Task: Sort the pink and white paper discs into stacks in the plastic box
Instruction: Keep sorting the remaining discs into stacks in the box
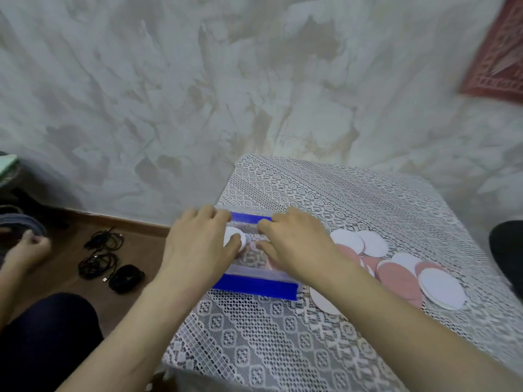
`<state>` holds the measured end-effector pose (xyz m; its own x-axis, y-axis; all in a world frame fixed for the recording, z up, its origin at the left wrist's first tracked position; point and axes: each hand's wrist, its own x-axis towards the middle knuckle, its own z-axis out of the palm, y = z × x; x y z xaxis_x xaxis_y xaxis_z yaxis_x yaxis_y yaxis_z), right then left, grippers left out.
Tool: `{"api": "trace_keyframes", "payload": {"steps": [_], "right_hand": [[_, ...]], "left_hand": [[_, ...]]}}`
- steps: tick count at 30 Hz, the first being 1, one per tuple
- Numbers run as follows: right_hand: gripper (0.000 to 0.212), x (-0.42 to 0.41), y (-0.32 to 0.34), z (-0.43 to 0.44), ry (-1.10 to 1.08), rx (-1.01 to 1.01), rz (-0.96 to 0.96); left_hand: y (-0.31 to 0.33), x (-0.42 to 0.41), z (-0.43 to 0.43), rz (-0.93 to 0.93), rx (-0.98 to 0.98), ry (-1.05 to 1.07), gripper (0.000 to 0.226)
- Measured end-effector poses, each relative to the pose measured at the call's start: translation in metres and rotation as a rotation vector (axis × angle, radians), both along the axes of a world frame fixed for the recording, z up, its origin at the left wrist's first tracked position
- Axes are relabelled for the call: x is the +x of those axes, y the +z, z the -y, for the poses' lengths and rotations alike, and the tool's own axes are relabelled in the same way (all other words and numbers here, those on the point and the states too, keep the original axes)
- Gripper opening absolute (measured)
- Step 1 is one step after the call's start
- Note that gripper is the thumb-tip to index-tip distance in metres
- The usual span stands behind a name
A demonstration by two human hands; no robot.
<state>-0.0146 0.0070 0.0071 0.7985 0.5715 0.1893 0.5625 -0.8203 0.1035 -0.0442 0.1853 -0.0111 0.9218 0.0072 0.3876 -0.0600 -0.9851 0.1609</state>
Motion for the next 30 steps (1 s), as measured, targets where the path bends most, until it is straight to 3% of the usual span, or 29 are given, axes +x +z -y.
{"api": "trace_keyframes", "payload": {"steps": [5, 16, 24, 30], "right_hand": [[0.030, -0.014, 0.010, 0.035, -0.037, 0.041, 0.037], [0.034, -0.040, 0.012, 0.148, -0.271, 0.057, 0.015], [0.030, -0.047, -0.019, 0.212, -0.424, 0.087, -0.061], [0.034, -0.057, -0.055, 0.228, -0.479, 0.311, -0.195]], "left_hand": [[0.003, 0.008, 0.031, 0.011, 0.118, -0.093, 0.035], [0.002, 0.017, 0.152, 0.076, 0.138, -0.333, 0.035], [-0.036, 0.014, 0.217, 0.067, 0.138, -0.446, 0.037], [-0.062, 0.006, 0.232, 0.011, -0.015, -0.441, 0.029]]}}
